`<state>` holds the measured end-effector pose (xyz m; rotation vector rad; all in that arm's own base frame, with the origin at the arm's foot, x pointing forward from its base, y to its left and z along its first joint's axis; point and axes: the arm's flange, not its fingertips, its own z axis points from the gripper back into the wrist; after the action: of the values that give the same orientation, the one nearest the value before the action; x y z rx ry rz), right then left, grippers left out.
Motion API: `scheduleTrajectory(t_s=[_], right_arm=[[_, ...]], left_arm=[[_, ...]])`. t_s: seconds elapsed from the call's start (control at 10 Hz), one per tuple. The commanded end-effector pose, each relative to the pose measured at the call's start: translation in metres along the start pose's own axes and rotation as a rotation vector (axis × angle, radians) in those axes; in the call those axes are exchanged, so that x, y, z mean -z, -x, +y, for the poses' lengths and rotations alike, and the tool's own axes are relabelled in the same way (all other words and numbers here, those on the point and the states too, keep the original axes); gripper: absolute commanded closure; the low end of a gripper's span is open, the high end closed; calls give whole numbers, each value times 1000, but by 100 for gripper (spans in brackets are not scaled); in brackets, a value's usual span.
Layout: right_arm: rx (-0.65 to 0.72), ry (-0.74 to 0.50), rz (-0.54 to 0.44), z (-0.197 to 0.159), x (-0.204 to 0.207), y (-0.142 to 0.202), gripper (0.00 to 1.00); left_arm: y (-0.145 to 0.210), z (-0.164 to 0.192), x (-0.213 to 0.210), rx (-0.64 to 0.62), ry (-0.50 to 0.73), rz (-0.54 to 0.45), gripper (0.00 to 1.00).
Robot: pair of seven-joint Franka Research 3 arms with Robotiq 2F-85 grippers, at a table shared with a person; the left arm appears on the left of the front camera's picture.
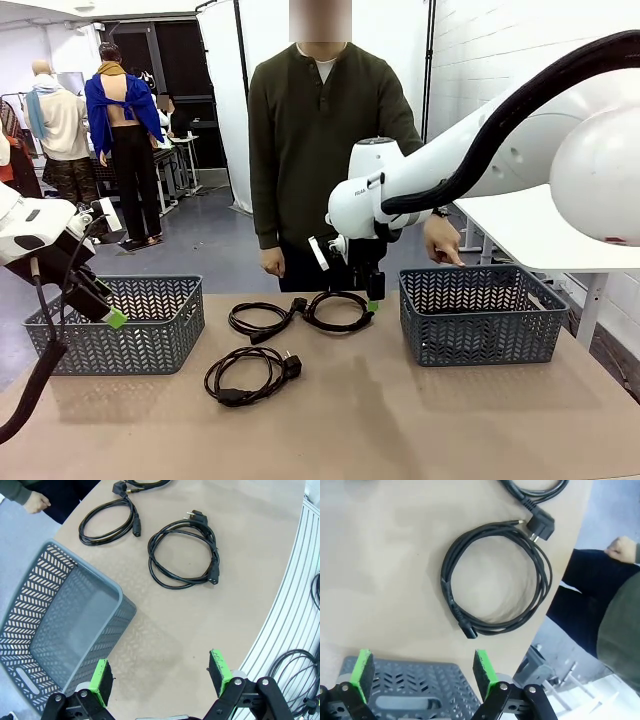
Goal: Organize the cables according to human instructions.
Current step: Pick up a bundle of cables and place it in the basket indicated by the human.
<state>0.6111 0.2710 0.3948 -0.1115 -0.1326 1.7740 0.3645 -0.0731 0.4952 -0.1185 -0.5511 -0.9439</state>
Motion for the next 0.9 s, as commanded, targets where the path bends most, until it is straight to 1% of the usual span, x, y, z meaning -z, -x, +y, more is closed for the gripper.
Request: scheduleTrajectory(t_s=[0.0,0.2,0.5,0.6,0.8], right_arm=[[0,6,33,-13,14,-9,0],[1,-7,42,-20,26,-16,0],[-1,-47,63,-26,32,-25,0],[-12,-23,21,-15,32,-18,0],[-12,-23,21,-15,32,-18,0]], left_arm=[[1,-1,0,-14,9,-7,0],[1,-1,0,-14,9,-7,0],[1,-1,0,-14,9,-7,0],[1,-1,0,-14,9,-7,0],[1,-1,0,-14,9,-7,0]])
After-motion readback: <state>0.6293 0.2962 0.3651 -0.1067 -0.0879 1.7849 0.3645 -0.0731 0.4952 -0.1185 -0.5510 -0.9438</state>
